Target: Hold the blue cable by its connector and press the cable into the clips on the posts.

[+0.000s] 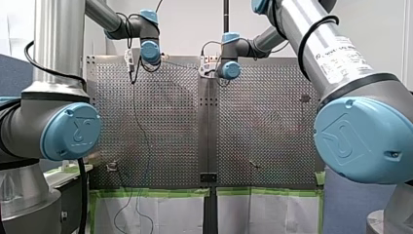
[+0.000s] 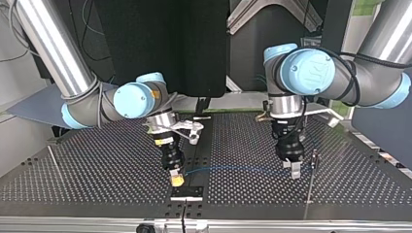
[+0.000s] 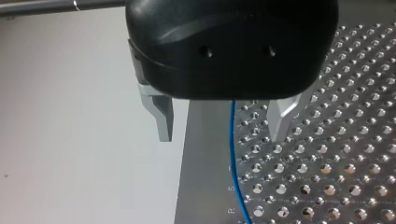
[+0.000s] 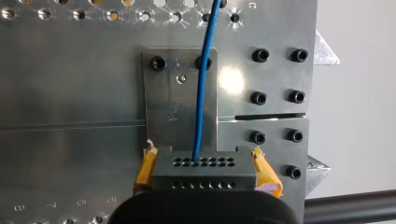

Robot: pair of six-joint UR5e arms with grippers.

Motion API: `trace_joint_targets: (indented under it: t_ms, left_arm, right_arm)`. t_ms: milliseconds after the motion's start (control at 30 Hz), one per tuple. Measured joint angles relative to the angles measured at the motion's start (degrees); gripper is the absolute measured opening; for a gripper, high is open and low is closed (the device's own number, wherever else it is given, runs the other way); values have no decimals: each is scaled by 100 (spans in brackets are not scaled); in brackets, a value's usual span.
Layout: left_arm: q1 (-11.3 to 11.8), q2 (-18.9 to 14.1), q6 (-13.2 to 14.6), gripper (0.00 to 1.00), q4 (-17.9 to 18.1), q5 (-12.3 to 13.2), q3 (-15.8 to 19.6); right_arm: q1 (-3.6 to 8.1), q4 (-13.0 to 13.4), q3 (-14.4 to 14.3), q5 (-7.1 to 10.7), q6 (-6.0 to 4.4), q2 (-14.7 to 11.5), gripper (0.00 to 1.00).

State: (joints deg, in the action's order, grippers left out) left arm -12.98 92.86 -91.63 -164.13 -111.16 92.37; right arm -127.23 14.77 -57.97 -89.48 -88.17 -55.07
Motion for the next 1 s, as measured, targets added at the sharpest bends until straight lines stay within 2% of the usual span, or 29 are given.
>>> trace_joint_targets:
  t_ms: [133, 300, 500, 1000]
  left_arm:
    - [1, 32, 11, 100, -8, 2, -31]
    - [12, 237, 27, 100, -39, -142, -228]
    - [32, 480, 24, 100, -27, -202, -488]
    - [48, 517, 43, 100, -149, -248, -538]
  right_arm:
    - [-9, -3, 0, 0, 0, 0, 0]
    - [-18, -7, 0, 0, 4, 0, 0]
    - [-9, -4, 0, 0, 7, 0, 0]
    - [4, -8, 0, 0, 9, 0, 0]
